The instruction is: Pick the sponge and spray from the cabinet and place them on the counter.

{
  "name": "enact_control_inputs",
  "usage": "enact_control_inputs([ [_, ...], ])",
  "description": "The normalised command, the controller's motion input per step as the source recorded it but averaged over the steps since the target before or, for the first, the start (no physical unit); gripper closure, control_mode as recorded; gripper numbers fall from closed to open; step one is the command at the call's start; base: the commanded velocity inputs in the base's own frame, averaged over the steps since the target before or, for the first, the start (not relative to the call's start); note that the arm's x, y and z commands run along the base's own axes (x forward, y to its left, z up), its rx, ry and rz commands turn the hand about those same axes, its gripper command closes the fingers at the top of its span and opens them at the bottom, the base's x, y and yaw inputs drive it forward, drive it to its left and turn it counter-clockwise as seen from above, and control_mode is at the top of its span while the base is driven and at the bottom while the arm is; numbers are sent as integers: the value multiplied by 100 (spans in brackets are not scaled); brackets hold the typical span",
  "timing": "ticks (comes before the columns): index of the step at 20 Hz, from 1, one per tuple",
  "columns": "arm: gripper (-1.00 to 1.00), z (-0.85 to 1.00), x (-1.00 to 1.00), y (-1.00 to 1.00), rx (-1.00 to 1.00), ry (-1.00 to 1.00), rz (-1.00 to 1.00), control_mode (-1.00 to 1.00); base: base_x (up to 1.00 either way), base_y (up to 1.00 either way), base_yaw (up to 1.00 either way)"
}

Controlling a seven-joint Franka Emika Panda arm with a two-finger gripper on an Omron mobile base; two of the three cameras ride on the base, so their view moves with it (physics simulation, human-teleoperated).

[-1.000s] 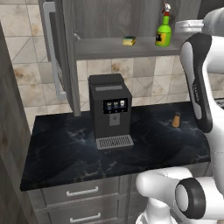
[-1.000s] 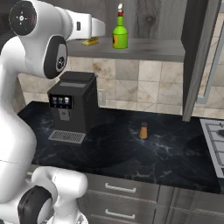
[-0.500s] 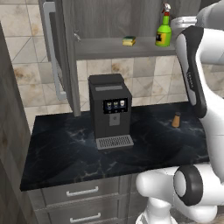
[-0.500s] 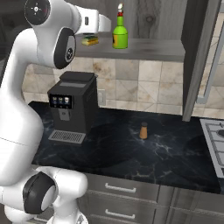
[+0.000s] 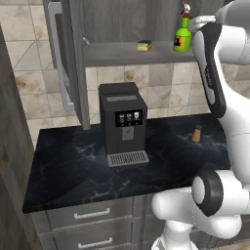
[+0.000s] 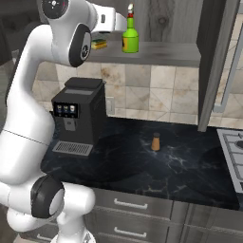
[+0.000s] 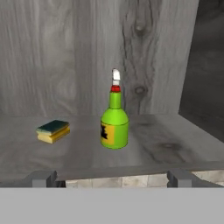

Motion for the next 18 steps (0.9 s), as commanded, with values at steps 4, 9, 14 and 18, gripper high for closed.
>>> enact_control_inputs([
  [4,-100,0,37,-1,0,5,0,-100,0,0,0],
  [9,-100,0,32,-6,0,3,0,-100,0,0,0],
  [14,-100,-1,35,-8,0,3,0,-100,0,0,0],
  [18,-100,-10,27,-7,0,2,0,-100,0,0,0],
])
